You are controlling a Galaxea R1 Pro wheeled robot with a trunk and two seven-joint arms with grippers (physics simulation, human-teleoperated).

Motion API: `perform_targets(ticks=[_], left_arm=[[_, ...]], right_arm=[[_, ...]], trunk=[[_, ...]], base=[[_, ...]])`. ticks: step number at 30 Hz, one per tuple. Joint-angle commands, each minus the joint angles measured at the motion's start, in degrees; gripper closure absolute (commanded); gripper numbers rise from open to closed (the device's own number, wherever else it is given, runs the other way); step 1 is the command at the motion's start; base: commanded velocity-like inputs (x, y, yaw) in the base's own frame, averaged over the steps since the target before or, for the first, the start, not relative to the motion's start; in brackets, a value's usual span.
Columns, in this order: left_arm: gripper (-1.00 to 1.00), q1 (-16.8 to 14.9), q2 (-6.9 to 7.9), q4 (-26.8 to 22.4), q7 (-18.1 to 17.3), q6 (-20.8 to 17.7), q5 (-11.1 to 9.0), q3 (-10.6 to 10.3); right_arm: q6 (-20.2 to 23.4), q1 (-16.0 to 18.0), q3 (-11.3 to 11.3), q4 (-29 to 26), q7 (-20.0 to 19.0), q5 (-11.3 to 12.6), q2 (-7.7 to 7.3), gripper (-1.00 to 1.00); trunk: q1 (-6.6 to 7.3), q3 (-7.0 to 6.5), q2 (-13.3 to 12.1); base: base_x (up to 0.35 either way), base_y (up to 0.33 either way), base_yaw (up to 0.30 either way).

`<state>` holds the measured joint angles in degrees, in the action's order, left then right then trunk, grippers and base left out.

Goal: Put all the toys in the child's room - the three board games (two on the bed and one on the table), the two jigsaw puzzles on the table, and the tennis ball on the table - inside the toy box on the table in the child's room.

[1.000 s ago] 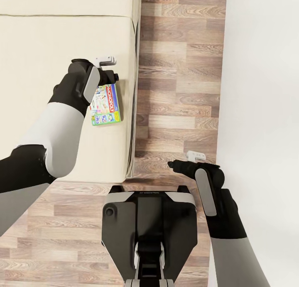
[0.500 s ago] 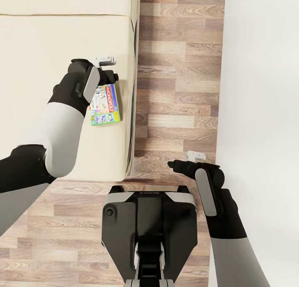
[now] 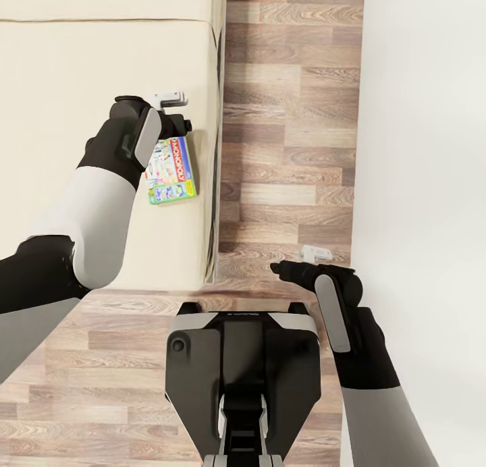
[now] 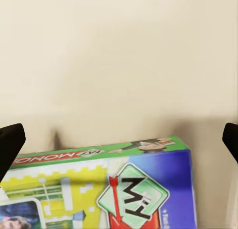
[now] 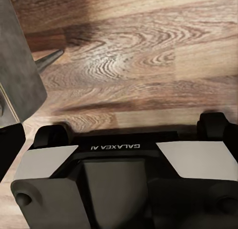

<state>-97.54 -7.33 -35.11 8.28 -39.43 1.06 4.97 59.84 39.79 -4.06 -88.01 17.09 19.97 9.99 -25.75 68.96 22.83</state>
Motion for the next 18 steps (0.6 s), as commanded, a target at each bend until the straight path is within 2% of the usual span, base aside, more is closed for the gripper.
perform_targets(ticks=[1, 7, 12, 18], left_arm=[[-1.00, 0.0, -0.06, -0.1, 0.1, -0.2, 0.1, 0.3], [-1.00, 0.0, -0.05, -0.1, 0.0, -0.3, 0.1, 0.3], [-1.00, 0.0, -0.05, -0.1, 0.1, -0.2, 0.1, 0.3], [-1.00, 0.0, -0.05, -0.1, 0.1, -0.2, 0.1, 0.2]], right_arm=[[0.2, 0.0, 0.0, -0.1, 0.6, 0.6, 0.00, -1.00], [0.2, 0.0, -0.1, -0.1, 0.6, 0.6, 0.00, -1.00], [0.2, 0.0, -0.1, -0.1, 0.6, 0.6, 0.00, -1.00], [0.2, 0.0, -0.1, -0.1, 0.6, 0.6, 0.00, -1.00]], trunk=[[-0.03, 0.06, 0.1], [-0.03, 0.05, 0.1], [-0.03, -0.04, 0.1], [-0.03, -0.08, 0.1]], base=[[-0.037, 0.017, -0.004], [-0.050, 0.006, -0.002], [-0.225, 0.001, -0.047], [-0.106, 0.000, -0.018]])
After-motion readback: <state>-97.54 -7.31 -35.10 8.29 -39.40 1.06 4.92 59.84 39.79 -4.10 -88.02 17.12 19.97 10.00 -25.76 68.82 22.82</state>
